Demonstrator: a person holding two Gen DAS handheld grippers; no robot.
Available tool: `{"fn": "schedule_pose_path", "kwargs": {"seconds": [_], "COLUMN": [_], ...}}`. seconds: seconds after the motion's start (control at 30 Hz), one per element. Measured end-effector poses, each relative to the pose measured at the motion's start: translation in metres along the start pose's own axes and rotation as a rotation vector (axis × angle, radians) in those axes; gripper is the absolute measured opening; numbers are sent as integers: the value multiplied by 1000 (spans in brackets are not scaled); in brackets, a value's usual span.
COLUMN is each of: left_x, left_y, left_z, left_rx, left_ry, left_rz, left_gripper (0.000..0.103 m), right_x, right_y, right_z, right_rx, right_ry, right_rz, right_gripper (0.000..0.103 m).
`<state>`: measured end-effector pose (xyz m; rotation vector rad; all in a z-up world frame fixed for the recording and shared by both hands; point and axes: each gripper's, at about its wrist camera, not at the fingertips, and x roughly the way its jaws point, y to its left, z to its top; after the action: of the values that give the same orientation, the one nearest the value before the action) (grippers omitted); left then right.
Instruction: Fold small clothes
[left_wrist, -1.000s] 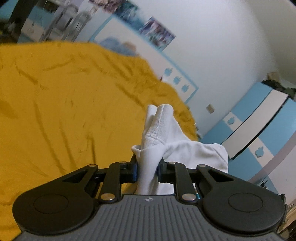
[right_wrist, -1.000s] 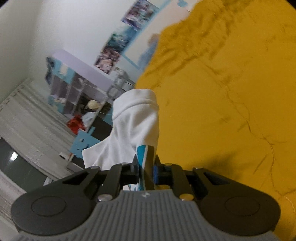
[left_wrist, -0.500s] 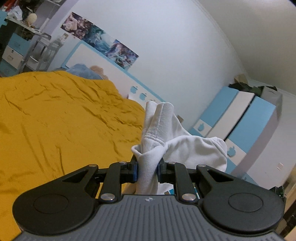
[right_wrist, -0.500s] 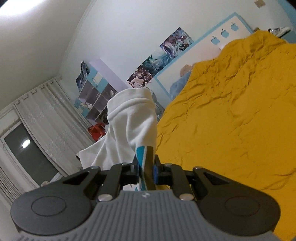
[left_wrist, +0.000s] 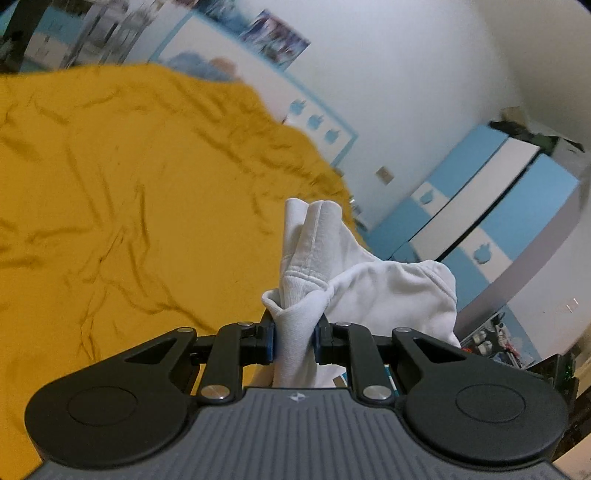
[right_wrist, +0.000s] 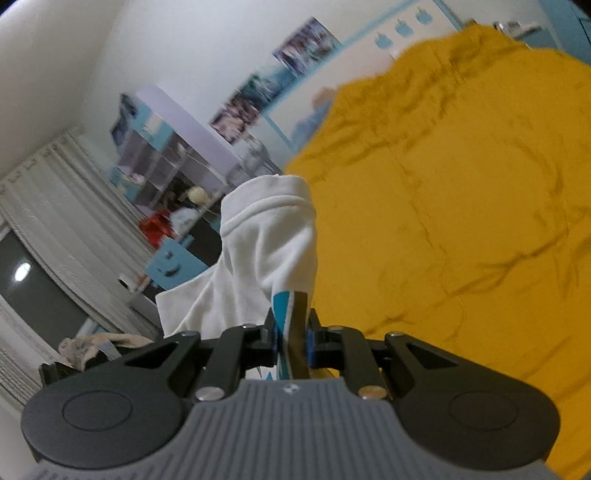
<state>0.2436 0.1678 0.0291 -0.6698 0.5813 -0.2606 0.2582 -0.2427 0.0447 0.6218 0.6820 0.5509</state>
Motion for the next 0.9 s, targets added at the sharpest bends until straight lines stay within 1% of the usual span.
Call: {"fn": "schedule_pose_path", "kwargs": {"seconds": [0.23,0.27,0.37,0.57,0.63,0.7,0.77,0.83,0.9], "left_x": [63,67,91,119,124,126,126,126,123], "left_y": [42,47,66,104,115,122,127,132,132], "left_z": [15,7,4,-17,-23,-26,-27,-28,-26], "left_rx": [-27,-29,-48,-103,-120,-148,-167,-191,-193], "left_ry": [123,145,205,297,314,319,320,322,325], "left_rz": [66,72,97,154,163,155,149,137,136], "left_gripper": [20,20,20,21,22,24,31,32,33], "right_x": [64,73,99,141,151,158,164,166,165], "right_y": [-39,-45,-66,-109,-120,-132,-145,-153,-156], "right_z": [9,11,12,4,1,-5,-8,-12,-14], "right_rx": [46,50,79,134,154,176,209,237,252], "right_ry": [84,98,139,212,229,245,256,261,260], "right_rz": [-66,-79,-113,-171,-189,-212,-223,-223,-220], "right_gripper": [9,9,9,9,9,9,8,7,8]}}
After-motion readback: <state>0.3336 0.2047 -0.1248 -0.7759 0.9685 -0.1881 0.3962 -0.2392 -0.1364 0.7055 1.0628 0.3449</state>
